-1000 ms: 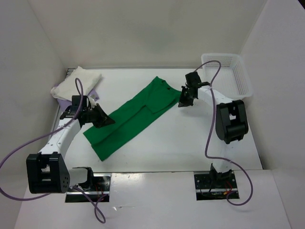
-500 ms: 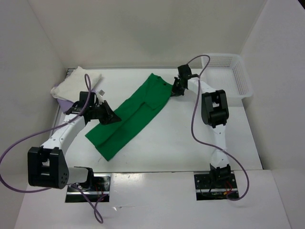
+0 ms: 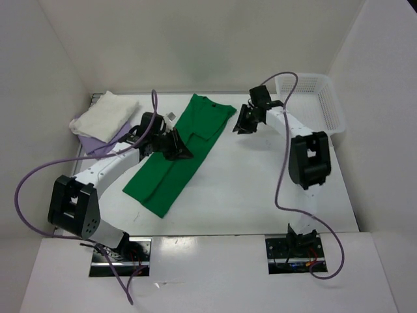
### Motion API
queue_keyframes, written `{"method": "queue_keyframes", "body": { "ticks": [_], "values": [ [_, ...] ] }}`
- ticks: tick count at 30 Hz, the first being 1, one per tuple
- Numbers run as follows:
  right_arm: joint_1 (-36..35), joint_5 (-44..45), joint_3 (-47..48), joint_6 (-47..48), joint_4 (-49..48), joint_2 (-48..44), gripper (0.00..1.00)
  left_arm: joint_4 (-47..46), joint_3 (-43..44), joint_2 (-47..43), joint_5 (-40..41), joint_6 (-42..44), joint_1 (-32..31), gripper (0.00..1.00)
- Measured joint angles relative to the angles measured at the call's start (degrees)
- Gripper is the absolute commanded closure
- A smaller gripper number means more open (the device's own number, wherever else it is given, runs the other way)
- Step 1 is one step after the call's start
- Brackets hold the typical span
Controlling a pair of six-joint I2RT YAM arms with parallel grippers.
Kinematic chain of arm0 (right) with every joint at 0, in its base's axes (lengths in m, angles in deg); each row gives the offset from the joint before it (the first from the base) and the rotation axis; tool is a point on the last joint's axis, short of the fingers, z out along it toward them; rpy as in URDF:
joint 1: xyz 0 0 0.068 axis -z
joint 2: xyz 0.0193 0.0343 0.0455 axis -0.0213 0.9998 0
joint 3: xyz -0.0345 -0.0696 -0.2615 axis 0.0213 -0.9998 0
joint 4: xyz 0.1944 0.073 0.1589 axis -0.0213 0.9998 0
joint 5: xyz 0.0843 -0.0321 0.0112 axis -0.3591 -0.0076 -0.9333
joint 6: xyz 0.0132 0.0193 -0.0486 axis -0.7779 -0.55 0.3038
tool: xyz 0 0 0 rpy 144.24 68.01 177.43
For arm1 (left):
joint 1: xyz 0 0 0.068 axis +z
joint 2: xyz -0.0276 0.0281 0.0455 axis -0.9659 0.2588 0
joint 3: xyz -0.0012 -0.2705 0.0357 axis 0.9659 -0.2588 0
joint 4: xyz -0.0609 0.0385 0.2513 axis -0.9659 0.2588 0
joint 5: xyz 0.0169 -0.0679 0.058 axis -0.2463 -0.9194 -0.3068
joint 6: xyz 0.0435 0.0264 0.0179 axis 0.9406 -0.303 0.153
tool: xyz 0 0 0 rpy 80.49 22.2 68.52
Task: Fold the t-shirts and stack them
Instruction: Rotate the tshirt 90 degrees
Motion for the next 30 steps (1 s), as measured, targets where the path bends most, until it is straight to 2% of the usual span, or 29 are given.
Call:
{"method": "queue_keyframes", "body": {
  "ticks": [2, 3, 5, 7, 8, 9, 10, 13, 16, 18, 19, 20, 22, 23, 27, 30],
  "values": [
    [-1.2, -1.9, -12.7, -1.1, -1.8, -10.0, 0.85, 0.2, 0.0, 0.0, 0.2, 0.4, 1.9, 0.82],
    [-2.9, -2.6, -18.8, -2.3, -4.8, -14.8, 1.00, 0.4, -0.1, 0.0, 0.1, 0.6, 3.5, 0.79],
    [-8.4, -4.0, -28.4, -5.4, -10.2, -21.7, 1.00, 0.4, -0.8, -0.3, 0.2, 1.7, 7.7, 0.76],
    [-16.9, -5.5, -35.5, -9.5, -15.9, -24.9, 1.00, 1.5, -2.2, -1.2, 0.6, 3.0, 12.3, 0.73],
    [-20.8, -6.1, -37.5, -11.2, -18.3, -24.9, 0.97, 1.9, -2.9, -1.7, 0.9, 3.7, 14.3, 0.71],
    [-24.8, -7.0, -39.0, -13.0, -20.6, -24.1, 0.89, 2.5, -3.8, -2.4, 1.1, 4.5, 16.0, 0.69],
    [-28.1, -7.8, -40.0, -14.7, -22.6, -22.9, 0.71, 3.0, -4.6, -3.0, 1.3, 5.1, 17.2, 0.69],
    [-32.8, -9.1, -40.7, -18.4, -26.2, -17.8, 0.64, 4.8, -6.1, -4.3, 1.3, 6.7, 18.8, 0.66],
    [-32.6, -8.8, -40.1, -20.8, -28.3, -13.2, 0.53, 6.0, -6.5, -5.0, 1.3, 8.0, 19.0, 0.65],
    [-32.1, -9.9, -38.8, -22.6, -29.8, -11.2, 0.53, 6.5, -6.5, -5.6, 1.3, 8.3, 19.2, 0.65],
    [-32.0, -9.3, -38.0, -23.1, -30.5, -10.6, 0.55, 6.6, -6.6, -5.9, 1.2, 8.3, 19.2, 0.65],
    [-31.8, -9.0, -37.2, -23.4, -31.1, -9.8, 0.66, 6.6, -6.9, -6.3, 1.2, 8.4, 19.3, 0.64],
    [-31.7, -8.5, -35.4, -24.3, -32.0, -7.7, 0.80, 6.7, -7.7, -7.2, 1.0, 8.9, 19.4, 0.64],
    [-31.7, -8.5, -34.8, -24.6, -32.5, -6.8, 0.99, 6.7, -8.2, -7.5, 0.8, 9.2, 19.4, 0.64],
    [-31.1, -8.3, -34.2, -25.7, -33.2, -5.6, 1.00, 7.0, -9.0, -7.6, 0.3, 9.5, 19.2, 0.61],
    [-28.6, -8.1, -40.0, -24.5, -33.2, -10.0, 1.00, 7.0, -9.1, -7.6, 0.4, 9.6, 17.9, 0.61]
  ]
}}
